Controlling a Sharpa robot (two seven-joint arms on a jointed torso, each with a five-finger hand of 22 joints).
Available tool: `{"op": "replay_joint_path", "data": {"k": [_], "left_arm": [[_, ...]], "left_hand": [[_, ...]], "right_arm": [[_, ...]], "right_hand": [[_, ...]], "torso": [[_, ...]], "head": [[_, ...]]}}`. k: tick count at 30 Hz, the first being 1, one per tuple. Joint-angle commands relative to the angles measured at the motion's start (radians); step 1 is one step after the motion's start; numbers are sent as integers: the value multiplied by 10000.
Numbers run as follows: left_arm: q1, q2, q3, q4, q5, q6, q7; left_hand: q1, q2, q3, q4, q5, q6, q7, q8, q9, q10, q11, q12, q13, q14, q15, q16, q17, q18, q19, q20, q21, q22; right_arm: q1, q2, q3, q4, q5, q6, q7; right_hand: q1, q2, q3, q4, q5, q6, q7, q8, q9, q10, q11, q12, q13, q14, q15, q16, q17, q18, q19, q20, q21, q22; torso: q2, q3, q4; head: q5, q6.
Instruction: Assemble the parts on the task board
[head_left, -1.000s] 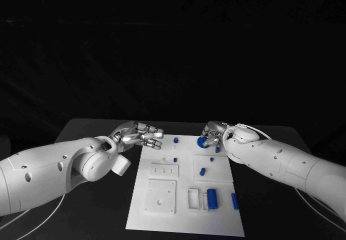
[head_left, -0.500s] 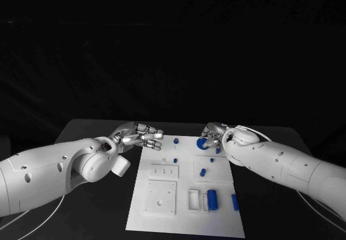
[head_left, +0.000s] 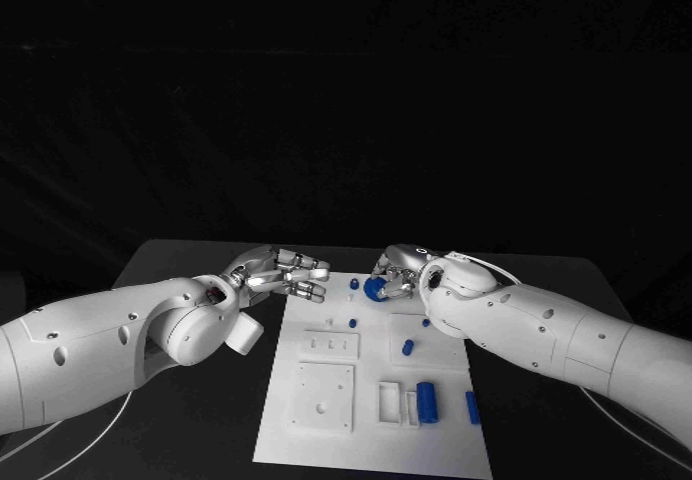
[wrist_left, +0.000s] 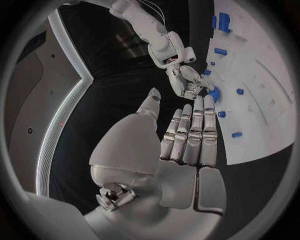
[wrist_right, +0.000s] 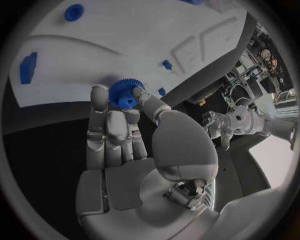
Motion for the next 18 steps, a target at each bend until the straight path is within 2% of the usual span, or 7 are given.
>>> {"op": "replay_joint_path", "data": {"k": [1, 6, 8, 10, 14, 18], "left_arm": [[3, 22, 6, 31, 0, 77, 69], [3, 44, 7, 31, 3, 75, 75], [3, 56, 7, 27, 3, 78, 76], [3, 70, 7, 16, 4, 85, 76], [2, 86, 7, 2, 4, 87, 78], [2, 101, 7, -6, 5, 92, 79]], "left_hand": [[-37, 35, -22, 32, -59, -33, -4, -19, 2, -47, 11, -34, 13, -10, -11, 13, 3, -22, -19, -36, -67, -11], [-37, 35, -22, 32, -59, -33, -4, -19, 2, -47, 11, -34, 13, -10, -11, 13, 3, -22, -19, -36, -67, -11], [-37, 35, -22, 32, -59, -33, -4, -19, 2, -47, 11, -34, 13, -10, -11, 13, 3, -22, -19, -36, -67, -11], [-37, 35, -22, 32, -59, -33, -4, -19, 2, -47, 11, -34, 13, -10, -11, 13, 3, -22, -19, -36, -67, -11], [-37, 35, -22, 32, -59, -33, -4, -19, 2, -47, 11, -34, 13, -10, -11, 13, 3, -22, -19, -36, -67, -11], [-35, 40, -18, 24, -61, -40, -5, -17, 2, -49, 9, -35, 12, -10, -12, 14, 3, -22, -19, -36, -67, -10]], "right_arm": [[7, 119, -3, 165, -579, -198, -191], [-15, 415, -77, 249, -884, -318, -268], [-42, 548, -114, 222, -983, -362, -304], [-76, 675, -142, 170, -1069, -375, -335], [-122, 848, -176, 44, -1178, -392, -377], [-178, 1047, -202, -148, -1282, -430, -412]], "right_hand": [[-48, 8, -19, 31, 59, 341, 164, 65, 27, 51, 4, 51, 8, 63, -23, 26, 2, 11, 376, 24, 63, 17], [-20, -17, -30, 60, 100, 334, 165, 64, 26, 62, 3, 41, 14, 63, -23, 33, -6, 12, 377, 24, 59, 22], [-19, -32, -34, 57, 87, 332, 165, 64, 26, 62, 4, 36, 11, 63, -22, 32, -8, 12, 380, 24, 63, 23], [-16, -45, -29, 59, 92, 290, 176, 59, 21, 62, 7, 24, 4, 60, -22, 23, -16, 14, 381, 23, 55, 21], [1, -51, -18, 49, 100, 277, 179, 62, 22, 63, 7, 22, 3, 61, -20, 21, -20, 15, 380, 24, 49, 19], [1, -51, -18, 49, 100, 277, 179, 62, 22, 63, 7, 22, 3, 61, -20, 21, -20, 15, 380, 24, 49, 19]], "torso": [[6, -10, 25], [24, -8, 45], [32, -11, 62], [27, 0, 53], [28, -5, 55], [36, -11, 57]], "head": [[26, 15], [7, 50], [4, 143], [23, 135], [93, 105], [92, 70]]}}
